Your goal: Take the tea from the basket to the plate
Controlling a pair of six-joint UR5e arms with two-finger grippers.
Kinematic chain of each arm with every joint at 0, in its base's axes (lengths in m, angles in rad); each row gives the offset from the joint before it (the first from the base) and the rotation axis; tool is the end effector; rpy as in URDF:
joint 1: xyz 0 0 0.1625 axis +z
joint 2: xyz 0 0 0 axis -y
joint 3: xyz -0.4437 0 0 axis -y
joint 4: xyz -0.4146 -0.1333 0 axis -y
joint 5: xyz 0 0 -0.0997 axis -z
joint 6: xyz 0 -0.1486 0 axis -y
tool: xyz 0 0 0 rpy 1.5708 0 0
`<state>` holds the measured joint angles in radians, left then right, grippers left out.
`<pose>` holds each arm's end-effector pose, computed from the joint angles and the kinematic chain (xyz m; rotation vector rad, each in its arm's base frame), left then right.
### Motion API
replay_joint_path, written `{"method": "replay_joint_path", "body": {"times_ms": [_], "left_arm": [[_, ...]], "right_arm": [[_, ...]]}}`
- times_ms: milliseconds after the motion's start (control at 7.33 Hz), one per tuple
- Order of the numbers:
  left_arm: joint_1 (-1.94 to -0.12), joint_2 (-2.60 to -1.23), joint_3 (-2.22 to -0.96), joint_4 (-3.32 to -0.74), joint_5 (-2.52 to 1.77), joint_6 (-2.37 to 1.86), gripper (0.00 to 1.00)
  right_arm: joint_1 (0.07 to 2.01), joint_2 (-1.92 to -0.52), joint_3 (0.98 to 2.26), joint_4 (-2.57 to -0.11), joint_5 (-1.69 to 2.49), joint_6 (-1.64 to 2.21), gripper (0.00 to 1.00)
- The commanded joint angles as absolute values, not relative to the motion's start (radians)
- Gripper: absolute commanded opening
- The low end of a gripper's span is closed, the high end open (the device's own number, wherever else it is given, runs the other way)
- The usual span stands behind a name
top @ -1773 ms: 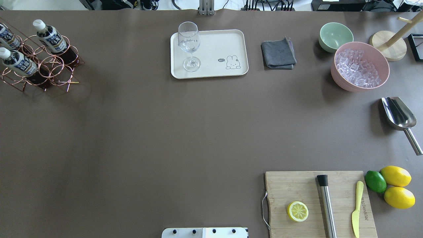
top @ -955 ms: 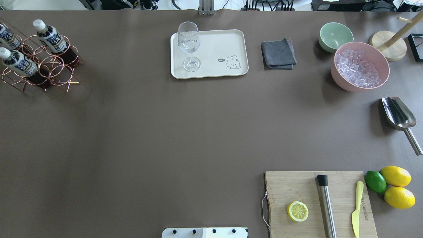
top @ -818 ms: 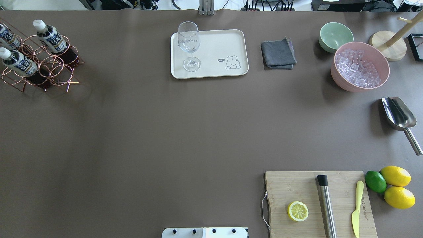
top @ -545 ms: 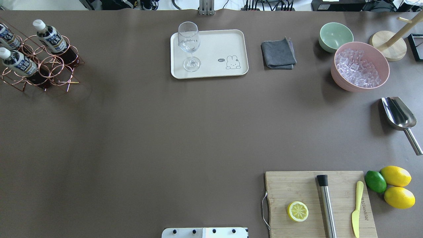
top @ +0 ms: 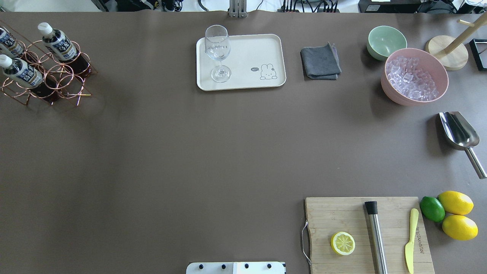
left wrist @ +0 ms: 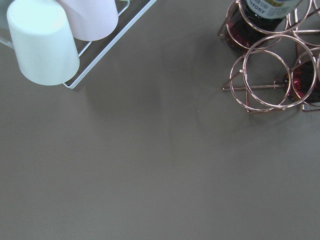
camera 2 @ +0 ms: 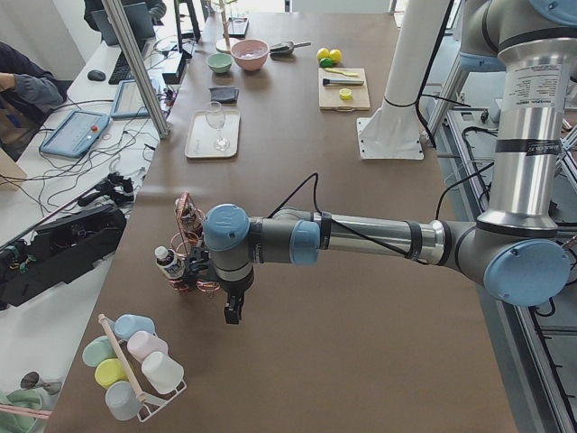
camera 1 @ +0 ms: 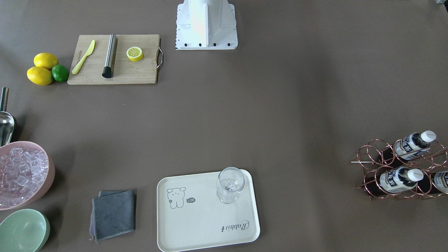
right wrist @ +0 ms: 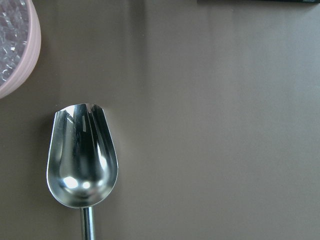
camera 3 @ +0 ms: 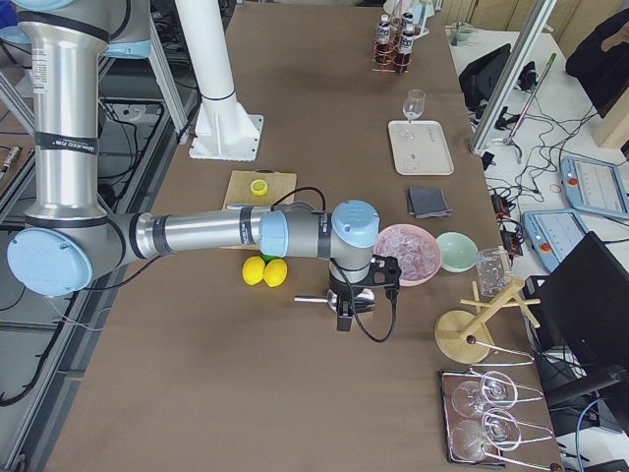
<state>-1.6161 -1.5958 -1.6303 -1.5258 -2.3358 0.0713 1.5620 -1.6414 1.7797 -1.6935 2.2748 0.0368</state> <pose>-0.0543 -0.5262 0.6742 0.0821 0.7615 0.0398 0.0329 -0.4811 0.6596 -0.0011 -0.7042 0.0213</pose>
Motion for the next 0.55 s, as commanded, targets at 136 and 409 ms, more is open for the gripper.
{"method": "replay_joint_path", "body": {"times_ms": [136, 409], "left_arm": [[-1.624, -1.601, -1.640, -1.523, -2.336, 0.320, 0.98], [-1.624, -1.608, -1.635, -1.526, -2.336, 0.507, 0.98]], "right_arm": [[1.562, -1.641, 1.784, -1.694, 2.272, 0.037, 1.00], [1.562, -1.641, 1.784, -1.694, 2.272, 0.037, 1.00]]}}
